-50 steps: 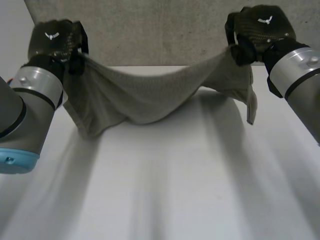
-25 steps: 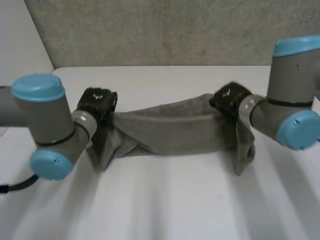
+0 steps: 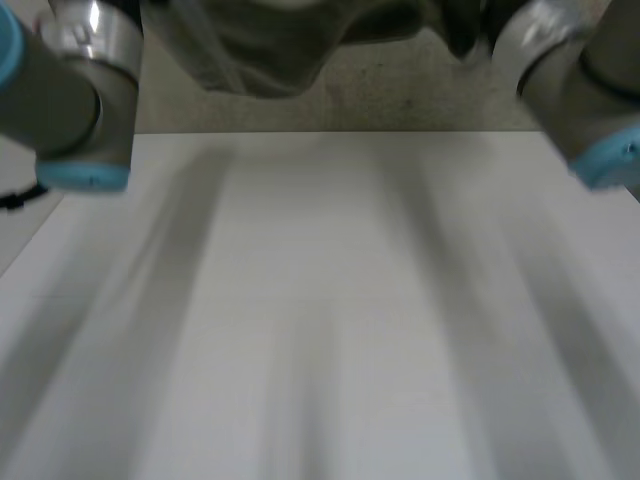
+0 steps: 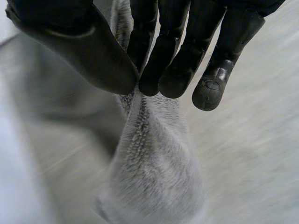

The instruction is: Fold the laundry

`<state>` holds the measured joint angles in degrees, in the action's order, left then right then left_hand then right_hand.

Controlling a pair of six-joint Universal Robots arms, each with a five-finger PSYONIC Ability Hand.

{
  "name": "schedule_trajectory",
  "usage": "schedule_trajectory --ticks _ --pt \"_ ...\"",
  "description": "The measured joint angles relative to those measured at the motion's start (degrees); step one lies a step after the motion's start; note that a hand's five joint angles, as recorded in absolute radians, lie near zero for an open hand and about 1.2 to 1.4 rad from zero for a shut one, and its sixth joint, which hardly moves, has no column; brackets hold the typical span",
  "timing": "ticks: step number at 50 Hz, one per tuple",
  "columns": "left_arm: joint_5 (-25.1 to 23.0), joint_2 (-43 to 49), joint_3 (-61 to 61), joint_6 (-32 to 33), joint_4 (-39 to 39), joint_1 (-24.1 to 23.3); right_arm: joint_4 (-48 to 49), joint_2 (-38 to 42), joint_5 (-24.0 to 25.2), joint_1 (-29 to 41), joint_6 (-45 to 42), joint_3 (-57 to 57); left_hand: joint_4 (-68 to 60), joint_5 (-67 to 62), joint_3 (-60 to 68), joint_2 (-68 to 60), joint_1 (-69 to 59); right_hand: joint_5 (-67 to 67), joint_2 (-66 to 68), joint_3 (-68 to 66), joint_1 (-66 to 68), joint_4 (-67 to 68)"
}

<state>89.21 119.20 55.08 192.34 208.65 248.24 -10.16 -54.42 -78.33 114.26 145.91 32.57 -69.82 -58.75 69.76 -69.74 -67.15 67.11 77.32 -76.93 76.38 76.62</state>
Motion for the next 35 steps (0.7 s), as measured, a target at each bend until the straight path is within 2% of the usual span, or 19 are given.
schedule_trajectory --ticks 7,14,21,29,31,34,35 --pt "-1.3 -0.08 19.76 0.37 0.62 1.58 -5.56 0.03 1.51 -0.26 -9.51 19.48 0.0 0.0 0.0 0.0 0.0 -0.07 0.0 0.0 0.0 0.0" --pt "-3.49 1.27 34.46 0.84 3.18 1.89 1.04 2.57 1.99 -0.36 -15.45 35.5 0.0 0.0 0.01 0.0 0.0 0.0 0.0 -0.02 0.0 0.0" --pt "-4.05 0.96 41.36 1.02 4.24 2.36 8.57 4.4 1.14 -0.51 -15.3 42.77 0.0 0.0 0.01 -0.01 0.0 0.0 0.0 -0.04 0.0 0.0" --pt "-3.83 -6.34 44.27 0.67 3.92 5.3 10.4 -0.96 0.69 -2.87 -7.68 46.68 -0.01 0.0 0.01 -0.01 0.0 0.02 0.0 -0.05 0.0 0.0" --pt "-3.71 -8.3 44.44 0.44 3.9 6.0 10.88 -2.39 0.63 -3.56 -5.34 47.49 0.0 -0.01 0.01 -0.01 0.0 -7.16 -7.86 7.46 -6.85 -7.37" --pt "-3.6 -10.98 44.53 0.05 3.87 6.74 12.48 -4.07 0.59 -4.74 -2.13 48.91 0.0 -0.33 0.01 -0.01 0.0 -35.64 -35.3 34.35 -34.0 -33.91" --pt "-3.57 -11.49 44.55 -0.07 3.86 6.84 12.91 -4.32 0.54 -5.0 -1.59 49.25 0.0 -0.33 0.01 -0.01 0.0 -39.0 -39.11 37.7 -37.9 -37.28"
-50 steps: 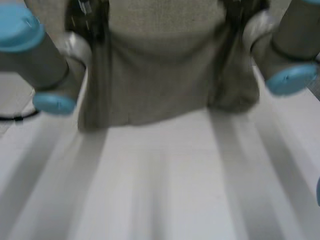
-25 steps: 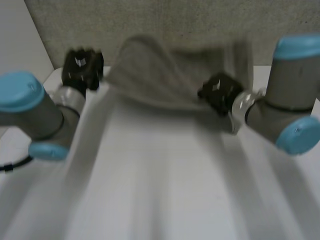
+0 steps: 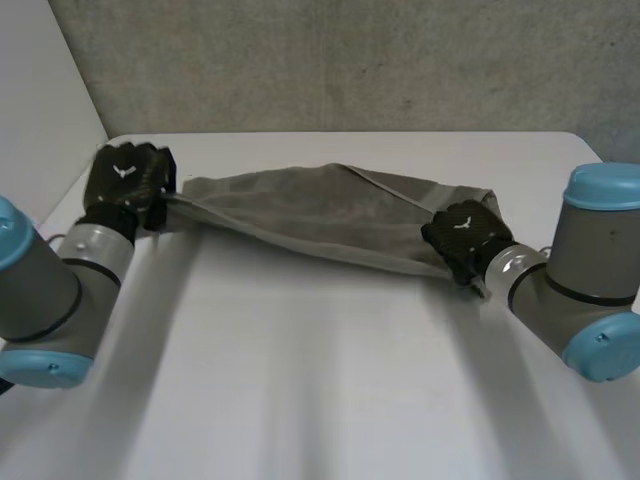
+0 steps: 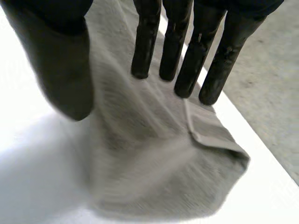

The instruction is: Fold the laundry

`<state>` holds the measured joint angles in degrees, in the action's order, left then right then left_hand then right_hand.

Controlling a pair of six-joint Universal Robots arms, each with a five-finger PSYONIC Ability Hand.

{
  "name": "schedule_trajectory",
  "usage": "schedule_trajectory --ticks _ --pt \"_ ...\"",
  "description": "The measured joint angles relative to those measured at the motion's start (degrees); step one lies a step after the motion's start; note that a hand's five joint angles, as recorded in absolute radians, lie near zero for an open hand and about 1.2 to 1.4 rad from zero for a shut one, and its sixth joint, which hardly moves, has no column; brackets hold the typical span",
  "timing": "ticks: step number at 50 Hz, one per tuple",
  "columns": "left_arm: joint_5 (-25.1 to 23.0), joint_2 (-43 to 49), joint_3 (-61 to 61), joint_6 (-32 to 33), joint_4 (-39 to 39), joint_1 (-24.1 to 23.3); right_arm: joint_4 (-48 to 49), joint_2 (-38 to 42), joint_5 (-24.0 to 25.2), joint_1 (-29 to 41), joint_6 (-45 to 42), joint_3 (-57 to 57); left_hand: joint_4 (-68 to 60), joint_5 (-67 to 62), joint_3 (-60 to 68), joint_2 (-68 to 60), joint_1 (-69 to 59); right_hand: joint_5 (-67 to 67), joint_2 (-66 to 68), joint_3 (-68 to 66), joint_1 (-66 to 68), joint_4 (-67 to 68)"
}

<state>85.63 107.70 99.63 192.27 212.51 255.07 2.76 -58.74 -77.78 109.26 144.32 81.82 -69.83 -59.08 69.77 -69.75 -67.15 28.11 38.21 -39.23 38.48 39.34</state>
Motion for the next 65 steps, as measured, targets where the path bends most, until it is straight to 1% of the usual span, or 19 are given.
schedule_trajectory --ticks 1,7,12,16,22,29,38,44,47,58,61,65 --pt "0.03 -0.67 0.01 -0.19 0.0 0.1 0.9 -0.37 -0.11 -0.49 0.93 0.6 0.0 0.0 0.0 0.0 0.0 -4.06 -3.06 3.96 -3.25 -4.07" --pt "0.07 -1.81 0.47 -1.51 0.0 -0.08 3.22 -0.54 -0.9 -2.8 4.34 2.62 0.0 0.0 0.0 0.0 0.0 -11.15 -9.05 10.36 -9.97 -10.34" --pt "0.07 -1.73 1.2 -2.25 0.01 -0.38 3.05 -0.66 -1.06 -4.91 9.02 3.8 0.0 0.0 0.0 0.0 0.0 -12.85 -10.54 12.02 -11.61 -12.04" --pt "0.02 -1.63 1.88 -2.5 0.01 -0.59 1.51 -1.68 -0.6 -7.18 15.37 5.64 0.0 -0.06 0.0 0.0 0.0 -13.5 -10.54 12.56 -12.15 -12.27" --pt "-0.02 -1.62 2.11 -2.5 0.01 -0.59 1.46 -3.96 0.96 -9.13 19.66 10.34 0.0 0.0 0.0 0.0 0.0 -13.61 -10.54 12.59 -12.22 -12.28" --pt "-0.09 -1.61 2.1 -2.45 0.01 -0.63 5.64 -4.43 3.28 -9.18 20.5 14.75 0.0 0.0 0.0 0.0 0.0 -13.45 -10.54 12.59 -12.22 -12.27" --pt "-0.14 -1.62 2.29 -2.5 0.01 -0.57 10.58 -1.78 3.72 -7.93 20.58 14.98 0.0 0.0 0.0 0.0 0.0 -12.08 -10.54 12.49 -12.06 -12.24" --pt "-0.15 -1.62 2.33 -2.52 0.01 -0.4 13.11 0.59 3.2 -7.04 21.3 13.24 0.0 0.0 0.0 0.0 0.0 -9.17 -10.2 11.05 -9.98 -11.44" --pt "-0.14 -1.62 2.37 -2.52 0.01 -0.36 13.87 2.22 3.0 -6.61 21.95 11.7 0.0 0.0 0.0 0.0 0.0 -6.83 -7.95 8.51 -7.5 -8.78" --pt "-0.12 -1.62 2.46 -2.52 0.01 -0.27 14.03 6.18 2.29 -5.74 22.47 7.3 0.0 0.0 0.0 0.0 0.0 -1.83 -2.58 3.32 -2.6 -3.56" --pt "-0.15 -1.62 2.57 -2.52 0.01 -0.18 14.09 6.71 1.54 -5.55 22.45 6.59 0.0 0.0 0.0 0.0 0.0 1.19 0.76 -0.03 0.7 -0.22" --pt "-0.19 -1.62 2.72 -2.52 0.01 -0.11 15.36 6.51 -1.88 -5.44 22.51 6.3 0.0 0.0 0.0 0.0 0.0 5.02 5.01 -4.34 4.9 4.1"
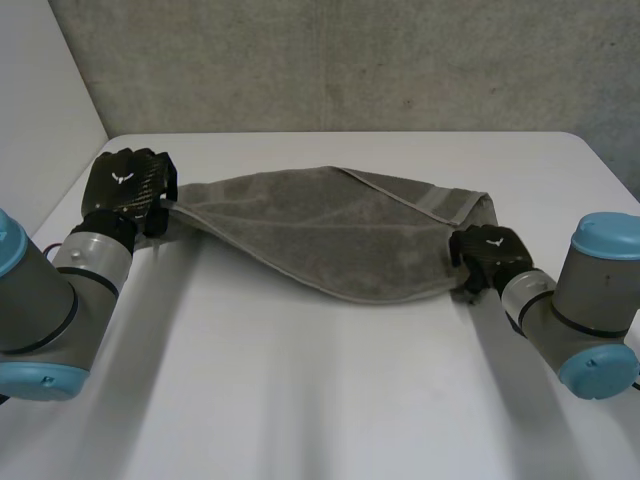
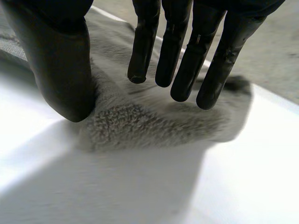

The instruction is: Fold the laundry

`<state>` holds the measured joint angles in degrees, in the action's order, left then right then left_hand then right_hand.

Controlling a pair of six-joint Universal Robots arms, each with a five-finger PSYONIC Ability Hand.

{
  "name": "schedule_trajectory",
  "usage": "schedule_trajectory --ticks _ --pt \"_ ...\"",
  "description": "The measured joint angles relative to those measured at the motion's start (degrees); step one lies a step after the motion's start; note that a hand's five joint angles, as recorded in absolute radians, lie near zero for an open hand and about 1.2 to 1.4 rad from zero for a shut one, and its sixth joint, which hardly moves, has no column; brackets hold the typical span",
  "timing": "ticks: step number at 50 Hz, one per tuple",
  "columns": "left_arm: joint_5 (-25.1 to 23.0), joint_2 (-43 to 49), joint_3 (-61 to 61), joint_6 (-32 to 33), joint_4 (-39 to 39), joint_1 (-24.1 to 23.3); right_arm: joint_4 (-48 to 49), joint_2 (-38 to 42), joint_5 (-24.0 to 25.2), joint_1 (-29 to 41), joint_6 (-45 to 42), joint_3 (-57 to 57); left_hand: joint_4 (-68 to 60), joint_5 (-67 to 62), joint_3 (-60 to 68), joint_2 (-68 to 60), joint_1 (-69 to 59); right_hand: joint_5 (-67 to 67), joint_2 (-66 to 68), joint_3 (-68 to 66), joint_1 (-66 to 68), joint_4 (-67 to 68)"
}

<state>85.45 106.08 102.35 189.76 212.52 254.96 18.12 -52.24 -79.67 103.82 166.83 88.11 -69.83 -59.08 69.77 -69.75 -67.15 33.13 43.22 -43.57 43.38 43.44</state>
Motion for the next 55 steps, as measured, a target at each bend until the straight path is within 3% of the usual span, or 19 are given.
schedule_trajectory --ticks 6,13,21,34,40,45,55 --pt "-0.02 0.0 0.05 0.0 0.0 0.02 2.79 -1.13 -4.29 0.17 0.09 0.61 0.0 0.0 0.0 0.0 0.0 0.6 0.54 -0.69 0.61 0.65" --pt "-0.02 0.0 0.06 0.0 0.0 0.02 3.69 -1.33 -3.54 1.2 -0.11 1.69 0.0 0.0 0.0 0.0 0.0 1.56 1.29 -1.36 1.37 1.33" --pt "0.03 0.03 0.1 0.0 0.0 0.14 3.61 -1.87 -3.3 0.71 -0.24 0.45 0.0 0.0 0.0 0.0 0.0 33.04 33.09 -31.88 32.91 32.3" --pt "0.02 0.0 0.54 0.07 0.0 -0.01 -2.62 -8.27 -1.03 -4.53 -0.75 0.18 0.0 0.0 0.0 0.0 0.0 33.54 33.54 -32.99 33.07 33.23" --pt "-0.1 0.0 0.94 0.11 0.0 -0.26 -9.64 -6.07 2.28 -4.87 -2.99 -0.89 0.0 0.0 0.0 0.0 0.0 20.44 20.24 -19.9 20.02 20.14" --pt "-0.13 0.0 1.18 0.17 0.0 -0.34 -11.83 -4.15 3.15 -5.0 -6.28 -1.78 0.0 0.0 0.0 0.0 0.0 32.9 33.02 -32.31 32.97 32.51" --pt "-0.22 -0.01 1.55 0.48 -0.26 -0.01 -12.58 -5.61 3.13 -6.73 -9.11 -2.55 0.0 0.0 0.0 0.0 0.0 33.64 33.56 -33.29 33.22 33.45"
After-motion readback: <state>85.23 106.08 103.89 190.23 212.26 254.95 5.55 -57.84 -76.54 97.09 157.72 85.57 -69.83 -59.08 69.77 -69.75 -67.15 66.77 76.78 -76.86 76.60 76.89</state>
